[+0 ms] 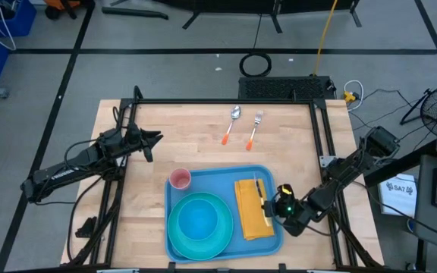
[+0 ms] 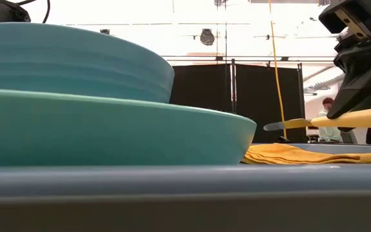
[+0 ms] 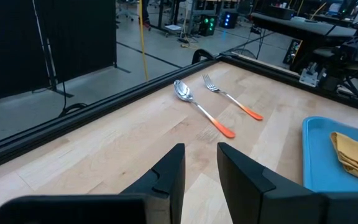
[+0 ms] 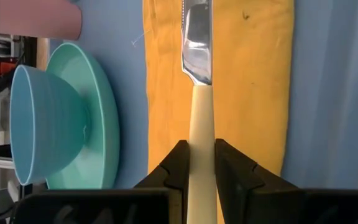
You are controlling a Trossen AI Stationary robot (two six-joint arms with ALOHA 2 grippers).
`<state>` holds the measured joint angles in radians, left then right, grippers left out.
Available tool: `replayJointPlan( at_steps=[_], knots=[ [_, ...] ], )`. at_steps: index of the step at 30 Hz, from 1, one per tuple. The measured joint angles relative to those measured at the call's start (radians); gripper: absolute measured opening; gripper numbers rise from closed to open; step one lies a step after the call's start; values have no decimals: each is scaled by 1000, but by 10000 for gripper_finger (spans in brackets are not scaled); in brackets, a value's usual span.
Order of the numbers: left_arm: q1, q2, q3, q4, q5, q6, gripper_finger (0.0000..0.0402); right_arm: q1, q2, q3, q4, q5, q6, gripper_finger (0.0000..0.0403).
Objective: Set up tray
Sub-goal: Put the yellow knife on top of the yellow napkin on the blue tray
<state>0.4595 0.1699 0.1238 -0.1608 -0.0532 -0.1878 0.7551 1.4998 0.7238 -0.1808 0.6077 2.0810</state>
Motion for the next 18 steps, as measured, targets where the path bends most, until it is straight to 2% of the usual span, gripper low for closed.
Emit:
replayJointPlan(
  at_steps=[4,9,13,16,18],
  knots=[
    [0,0,0,0,0,0,97,-3,-11,0,-12,34,-45,41],
    [0,0,0,0,0,0,97,-59,-78,0,-103,77,-184,41],
    [-1,0,0,0,0,0,97,-146,-183,0,-342,71,-270,41],
    [-1,0,0,0,0,0,97,-266,-272,0,-550,70,-379,41],
    [-1,0,0,0,0,0,97,-367,-327,0,-625,58,-491,41]
  ],
)
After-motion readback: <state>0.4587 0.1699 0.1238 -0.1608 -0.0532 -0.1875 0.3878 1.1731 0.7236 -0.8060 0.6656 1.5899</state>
